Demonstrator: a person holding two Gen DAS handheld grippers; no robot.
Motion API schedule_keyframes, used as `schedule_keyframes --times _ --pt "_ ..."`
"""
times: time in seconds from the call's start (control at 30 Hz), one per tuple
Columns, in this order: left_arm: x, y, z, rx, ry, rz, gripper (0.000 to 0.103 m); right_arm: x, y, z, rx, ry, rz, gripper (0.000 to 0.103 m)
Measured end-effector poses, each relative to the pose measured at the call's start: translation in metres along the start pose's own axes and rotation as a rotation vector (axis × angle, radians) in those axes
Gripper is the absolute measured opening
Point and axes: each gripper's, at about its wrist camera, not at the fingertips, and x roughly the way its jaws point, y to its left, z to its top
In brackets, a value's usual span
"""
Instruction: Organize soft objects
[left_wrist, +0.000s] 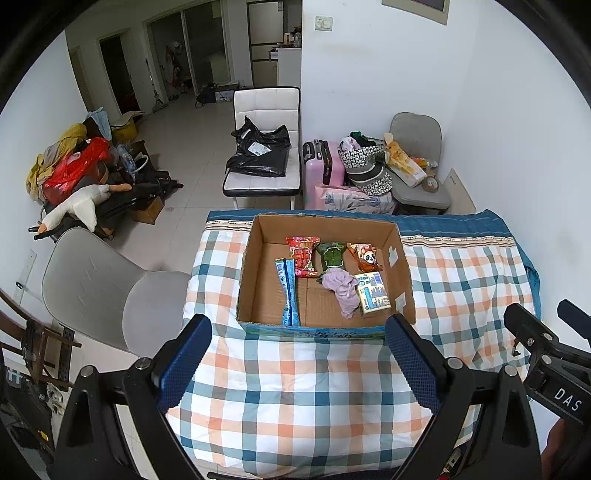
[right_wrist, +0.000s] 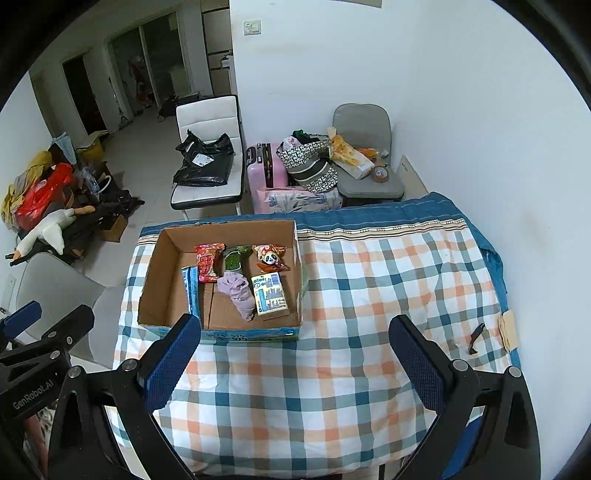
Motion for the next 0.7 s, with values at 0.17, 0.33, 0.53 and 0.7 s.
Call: schedule_keyframes --times 0.17,0.33,0.53,0.7 --pt "0.0002 0.0008 0.0002 0.003 0.001 -0.002 0.096 0.0002 -0.0005 0.0006 0.0 0.002 0.003 0.103" --pt "0.0001 -0.0012 -0.0003 0.004 0.002 -0.002 0.096 0.0004 -0.0009 0.001 0.0 0.001 0.001 0.103" --pt "0.0007 -0.0055 -0.0015 -0.002 0.0 0.0 0.096 0.0008 -0.0012 0.0014 0.003 0.0 0.003 0.103" --pt "0.0004 -0.0071 -0.0013 -0.004 -0.007 0.003 0.096 0.001 -0.0013 0.0008 0.004 0.001 0.002 0.103"
